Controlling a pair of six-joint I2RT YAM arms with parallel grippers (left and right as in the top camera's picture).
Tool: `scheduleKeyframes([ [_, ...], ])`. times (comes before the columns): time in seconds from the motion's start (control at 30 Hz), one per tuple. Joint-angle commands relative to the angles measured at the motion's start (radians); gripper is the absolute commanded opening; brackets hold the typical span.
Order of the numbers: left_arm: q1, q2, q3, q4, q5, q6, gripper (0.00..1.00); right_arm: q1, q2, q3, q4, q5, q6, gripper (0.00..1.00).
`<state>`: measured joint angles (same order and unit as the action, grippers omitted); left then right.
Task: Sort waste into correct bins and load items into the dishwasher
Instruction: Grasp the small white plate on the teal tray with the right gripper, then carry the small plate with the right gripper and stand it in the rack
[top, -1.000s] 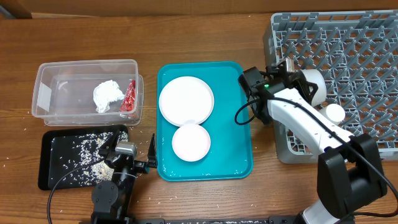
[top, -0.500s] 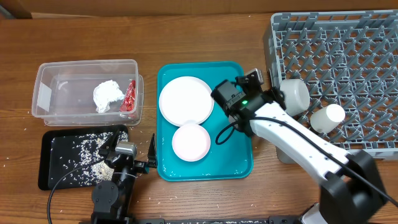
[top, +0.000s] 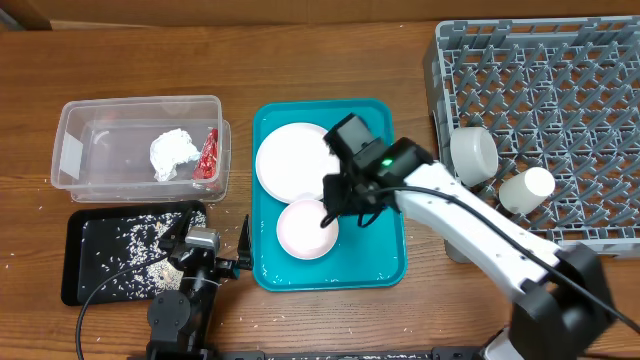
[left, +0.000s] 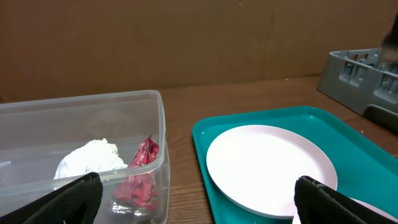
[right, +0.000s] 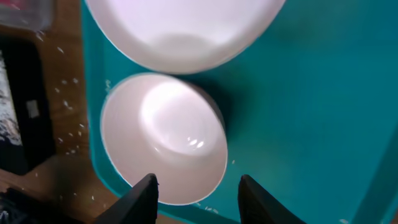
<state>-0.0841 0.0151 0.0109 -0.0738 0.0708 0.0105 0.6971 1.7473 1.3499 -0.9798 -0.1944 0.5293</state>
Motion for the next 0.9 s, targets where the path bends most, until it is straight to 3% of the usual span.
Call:
scheduleKeyframes([
  [0.0, 0.007, -0.01, -0.006, 0.002, -0.007, 0.012, 1.0, 0.026, 0.057, -0.051, 0.016, -0.047, 0.092, 0.44],
  [0.13, 0.007, -0.01, -0.006, 0.002, -0.007, 0.012, 1.0, 0.043, 0.066, -0.121, 0.076, -0.025, 0.146, 0.43],
  [0.33, 0.007, -0.01, -0.006, 0.002, -0.007, 0.012, 1.0, 0.042, 0.066, -0.167, 0.116, -0.008, 0.182, 0.16],
  [0.37, 0.007, -0.01, -0.006, 0.002, -0.007, 0.012, 1.0, 0.042, 0.066, -0.167, 0.115, -0.005, 0.182, 0.07],
  [0.5, 0.007, -0.01, -0.006, 0.002, -0.007, 0.012, 1.0, 0.036, 0.056, -0.14, 0.061, 0.08, 0.182, 0.04],
  [0.67, 0.007, -0.01, -0.006, 0.002, -0.007, 0.012, 1.0, 0.014, -0.033, -0.007, -0.106, 0.392, 0.181, 0.04],
  [0.87, 0.007, -0.01, -0.006, 0.002, -0.007, 0.012, 1.0, -0.023, -0.148, 0.19, -0.145, 0.982, 0.043, 0.04],
])
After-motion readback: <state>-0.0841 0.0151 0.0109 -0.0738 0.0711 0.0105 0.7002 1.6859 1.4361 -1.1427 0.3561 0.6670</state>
